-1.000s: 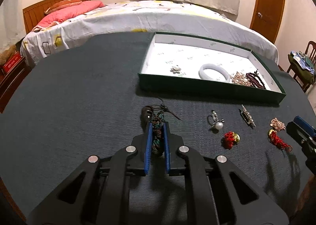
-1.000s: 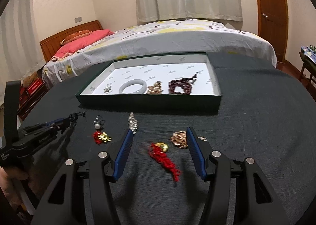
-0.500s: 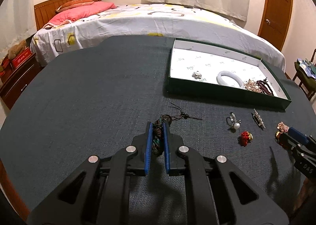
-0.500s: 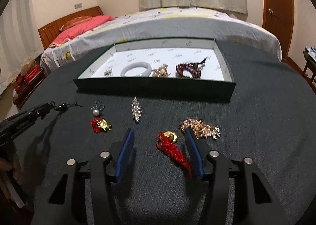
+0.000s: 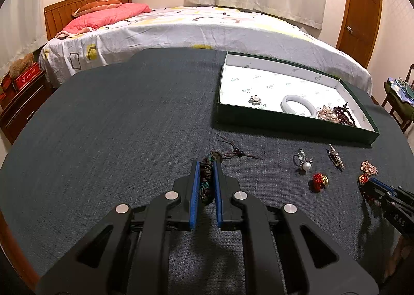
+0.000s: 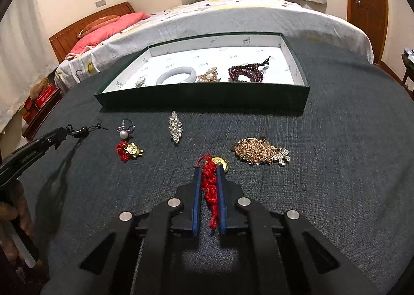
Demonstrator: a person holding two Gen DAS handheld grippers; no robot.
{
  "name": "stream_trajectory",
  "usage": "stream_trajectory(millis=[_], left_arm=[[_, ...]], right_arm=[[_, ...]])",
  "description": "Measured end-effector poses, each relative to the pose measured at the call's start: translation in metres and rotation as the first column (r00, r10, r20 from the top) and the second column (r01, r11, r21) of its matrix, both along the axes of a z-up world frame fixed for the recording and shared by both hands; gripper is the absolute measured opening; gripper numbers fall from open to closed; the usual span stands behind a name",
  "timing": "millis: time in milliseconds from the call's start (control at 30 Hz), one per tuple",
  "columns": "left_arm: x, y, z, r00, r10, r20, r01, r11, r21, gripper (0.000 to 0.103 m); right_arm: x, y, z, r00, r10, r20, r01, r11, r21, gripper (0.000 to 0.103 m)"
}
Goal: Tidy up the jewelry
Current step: 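Grasp the black beaded pendant with the left tool while the right tool grasps the red tassel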
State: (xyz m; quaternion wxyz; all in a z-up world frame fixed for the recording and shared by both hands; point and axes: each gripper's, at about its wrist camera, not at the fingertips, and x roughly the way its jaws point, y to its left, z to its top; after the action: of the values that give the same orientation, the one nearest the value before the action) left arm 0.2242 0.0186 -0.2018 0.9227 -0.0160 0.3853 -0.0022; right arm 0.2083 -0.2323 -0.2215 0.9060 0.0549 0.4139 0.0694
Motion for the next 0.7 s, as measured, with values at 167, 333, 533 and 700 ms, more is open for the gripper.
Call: stream_trajectory(millis=[167, 333, 533, 700], left_arm=[[-0.001, -0.002, 0.004, 1.0, 0.002, 0.011, -0.002, 1.0, -0.001, 0.011], [-0.001, -0.002, 0.009, 1.0, 0.001, 0.023, -0.001, 1.0, -0.003, 0.011], [-0.002, -0.001, 0.014, 0.999, 0.0, 0.039, 0.0, 1.0, -0.004, 0.01], [-0.002, -0.003, 0.02, 0.999, -0.006, 0.052, 0.007, 1.0, -0.008, 0.01]], right_arm=[[-0.003, 0.003, 0.008, 0.999, 0.01, 0.042, -0.009, 1.0, -0.016, 0.011], [-0.005, 0.003, 0.015, 0.997, 0.012, 0.07, -0.012, 1.0, -0.012, 0.011], [-0.006, 0.001, 0.022, 0.995, 0.007, 0.1, -0.007, 1.0, -0.003, 0.01], [-0.008, 0.002, 0.031, 0.992, 0.008, 0.127, -0.009, 1.0, 0.003, 0.01]])
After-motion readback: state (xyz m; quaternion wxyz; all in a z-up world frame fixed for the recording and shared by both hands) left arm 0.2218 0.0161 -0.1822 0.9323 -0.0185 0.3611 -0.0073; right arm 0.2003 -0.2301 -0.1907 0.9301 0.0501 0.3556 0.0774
